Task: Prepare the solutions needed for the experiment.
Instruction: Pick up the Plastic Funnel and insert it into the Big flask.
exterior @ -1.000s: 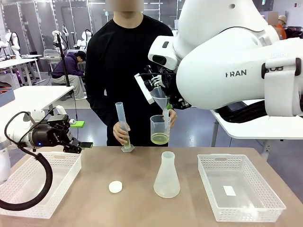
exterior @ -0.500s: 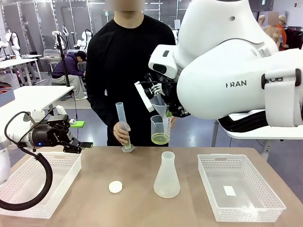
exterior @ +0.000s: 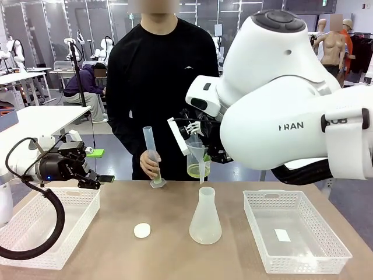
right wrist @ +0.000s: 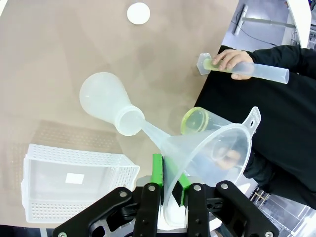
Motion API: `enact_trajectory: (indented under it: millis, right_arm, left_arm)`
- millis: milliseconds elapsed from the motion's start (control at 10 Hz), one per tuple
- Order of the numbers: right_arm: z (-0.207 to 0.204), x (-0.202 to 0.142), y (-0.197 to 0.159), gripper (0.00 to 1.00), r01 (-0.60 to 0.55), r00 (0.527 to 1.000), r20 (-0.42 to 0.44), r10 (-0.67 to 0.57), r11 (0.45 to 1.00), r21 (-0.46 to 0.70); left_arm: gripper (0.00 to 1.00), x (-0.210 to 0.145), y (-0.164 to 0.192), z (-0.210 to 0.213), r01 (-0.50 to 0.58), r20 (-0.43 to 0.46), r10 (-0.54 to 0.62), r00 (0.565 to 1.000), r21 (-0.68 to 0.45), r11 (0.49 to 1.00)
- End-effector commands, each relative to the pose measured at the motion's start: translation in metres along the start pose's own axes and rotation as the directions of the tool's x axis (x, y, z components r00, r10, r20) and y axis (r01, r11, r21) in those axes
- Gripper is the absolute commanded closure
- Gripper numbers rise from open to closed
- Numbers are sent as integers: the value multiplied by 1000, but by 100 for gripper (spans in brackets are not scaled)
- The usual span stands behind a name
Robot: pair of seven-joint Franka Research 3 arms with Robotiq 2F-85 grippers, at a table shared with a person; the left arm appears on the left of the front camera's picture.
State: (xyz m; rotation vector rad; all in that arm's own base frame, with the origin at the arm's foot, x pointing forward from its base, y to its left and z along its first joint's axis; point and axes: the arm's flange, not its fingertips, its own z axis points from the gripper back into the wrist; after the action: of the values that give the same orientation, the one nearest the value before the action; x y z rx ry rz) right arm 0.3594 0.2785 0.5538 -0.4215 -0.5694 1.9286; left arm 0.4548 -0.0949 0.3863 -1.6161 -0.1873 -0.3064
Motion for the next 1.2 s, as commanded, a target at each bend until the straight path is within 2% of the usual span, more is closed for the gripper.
enact_trajectory:
  millis: [0,1100]
  right_arm:
    - [-5,-6,8,94,40,999,35,-39,999,-15]
    - [-52,-33,22,94,109,992,61,-109,994,-3]
  left_arm:
    - [0,1,-1,-1,4,4,-4,1000,1,1000]
    - [0,1,-1,-1,4,4,-4,1000,1,1000]
